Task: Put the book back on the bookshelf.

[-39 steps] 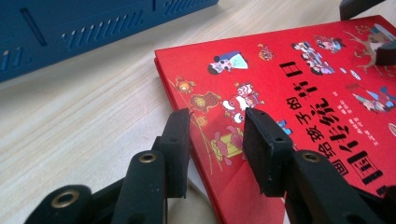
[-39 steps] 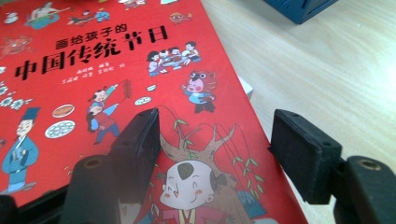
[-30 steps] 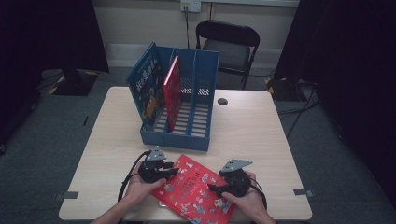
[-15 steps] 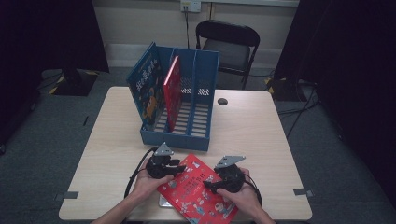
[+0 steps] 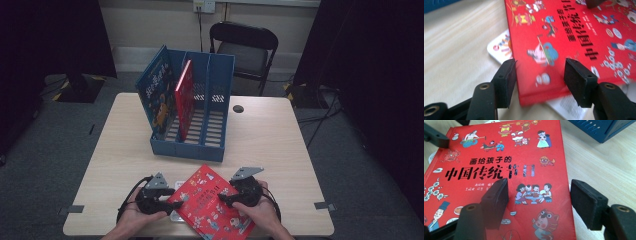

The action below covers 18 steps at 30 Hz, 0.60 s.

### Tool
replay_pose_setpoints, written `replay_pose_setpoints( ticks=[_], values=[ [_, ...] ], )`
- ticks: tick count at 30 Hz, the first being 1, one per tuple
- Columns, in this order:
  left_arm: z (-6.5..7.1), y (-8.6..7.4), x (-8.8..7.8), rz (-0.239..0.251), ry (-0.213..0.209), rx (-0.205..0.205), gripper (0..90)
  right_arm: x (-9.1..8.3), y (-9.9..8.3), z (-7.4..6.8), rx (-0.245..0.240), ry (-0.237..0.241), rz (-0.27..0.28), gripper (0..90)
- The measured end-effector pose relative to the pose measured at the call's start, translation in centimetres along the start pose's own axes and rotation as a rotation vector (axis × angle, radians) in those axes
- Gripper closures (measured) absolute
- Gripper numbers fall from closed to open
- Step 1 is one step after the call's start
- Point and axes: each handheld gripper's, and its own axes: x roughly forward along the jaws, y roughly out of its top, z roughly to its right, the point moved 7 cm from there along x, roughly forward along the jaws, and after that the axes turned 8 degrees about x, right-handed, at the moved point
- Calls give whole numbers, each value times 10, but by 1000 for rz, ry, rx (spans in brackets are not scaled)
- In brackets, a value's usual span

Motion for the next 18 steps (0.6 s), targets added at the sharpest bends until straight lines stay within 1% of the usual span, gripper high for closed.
replay_pose_setpoints(
  ticks=[1, 2, 3, 4, 5, 6, 7, 8, 10, 14, 16, 18],
  values=[
    [0, -1, -1, -6, -7, -1, 413, 0, 0, 0, -1, 2, 0, 316],
    [1, -3, -1, -22, -13, 11, 408, 0, 0, 0, -2, 3, -1, 315],
    [0, -5, -2, -13, -13, 15, 405, 0, 0, 0, 0, 5, 0, 314],
    [0, -5, -1, -2, -20, -5, 403, 0, 0, 0, -3, 2, 2, 315],
    [-1, -6, -1, -2, -25, -24, 399, 0, 0, 0, -5, -3, 3, 315],
    [-1, -6, -1, -3, -30, -22, 398, 0, 0, 0, -9, -6, 8, 315],
    [-1, -6, -1, -5, -28, -9, 407, 0, 0, 0, -9, -5, 8, 314],
    [-1, -5, -1, -4, -24, -5, 408, 0, 0, 0, -9, -3, 6, 315],
    [-2, -4, 0, 0, -20, -17, 413, 0, 0, 0, -12, -6, 8, 316],
    [-6, 2, 4, 2, 17, -9, 425, -3, -1, 2, -11, -20, 7, 317],
    [-8, 5, 7, 9, 21, -4, 429, -5, -2, 4, -7, -28, 8, 315],
    [-11, 8, 10, 11, 28, -9, 434, -6, -3, 6, -4, -35, 8, 313]
  ],
)
